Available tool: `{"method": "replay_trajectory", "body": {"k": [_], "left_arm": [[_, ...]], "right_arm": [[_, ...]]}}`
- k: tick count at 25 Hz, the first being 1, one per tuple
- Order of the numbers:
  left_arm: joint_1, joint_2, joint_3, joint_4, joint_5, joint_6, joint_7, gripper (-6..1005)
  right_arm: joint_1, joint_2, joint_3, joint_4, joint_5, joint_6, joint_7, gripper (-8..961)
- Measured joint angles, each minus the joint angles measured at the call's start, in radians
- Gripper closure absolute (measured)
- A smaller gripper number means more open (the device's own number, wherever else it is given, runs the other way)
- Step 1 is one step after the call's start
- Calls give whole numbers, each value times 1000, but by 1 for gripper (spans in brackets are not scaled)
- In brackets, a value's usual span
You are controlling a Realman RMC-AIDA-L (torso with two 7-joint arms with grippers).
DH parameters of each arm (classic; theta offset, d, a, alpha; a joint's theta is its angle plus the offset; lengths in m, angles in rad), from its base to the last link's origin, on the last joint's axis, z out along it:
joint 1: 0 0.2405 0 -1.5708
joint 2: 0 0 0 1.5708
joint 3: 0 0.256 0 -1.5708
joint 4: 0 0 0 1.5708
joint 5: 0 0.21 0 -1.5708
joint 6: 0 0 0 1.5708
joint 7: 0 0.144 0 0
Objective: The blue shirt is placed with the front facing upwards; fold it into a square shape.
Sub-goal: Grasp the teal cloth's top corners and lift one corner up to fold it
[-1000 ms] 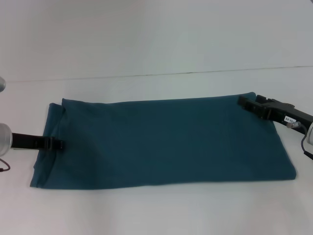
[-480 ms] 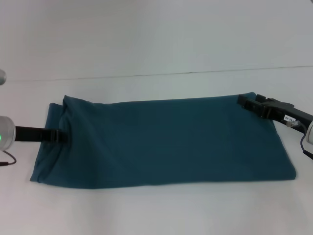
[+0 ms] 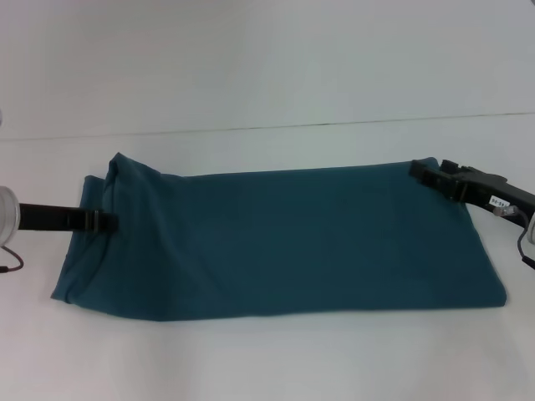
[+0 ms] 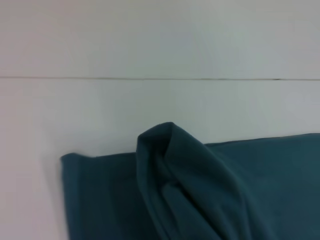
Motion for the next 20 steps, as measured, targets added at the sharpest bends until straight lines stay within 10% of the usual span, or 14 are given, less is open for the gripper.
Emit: {"method": "replay_trajectory", "body": {"k": [20], "left_arm": [[3,-71,11,-91,-59,101,0,939]], "right_arm": [[-2,0,3,6,-4,7,-4,219]]}}
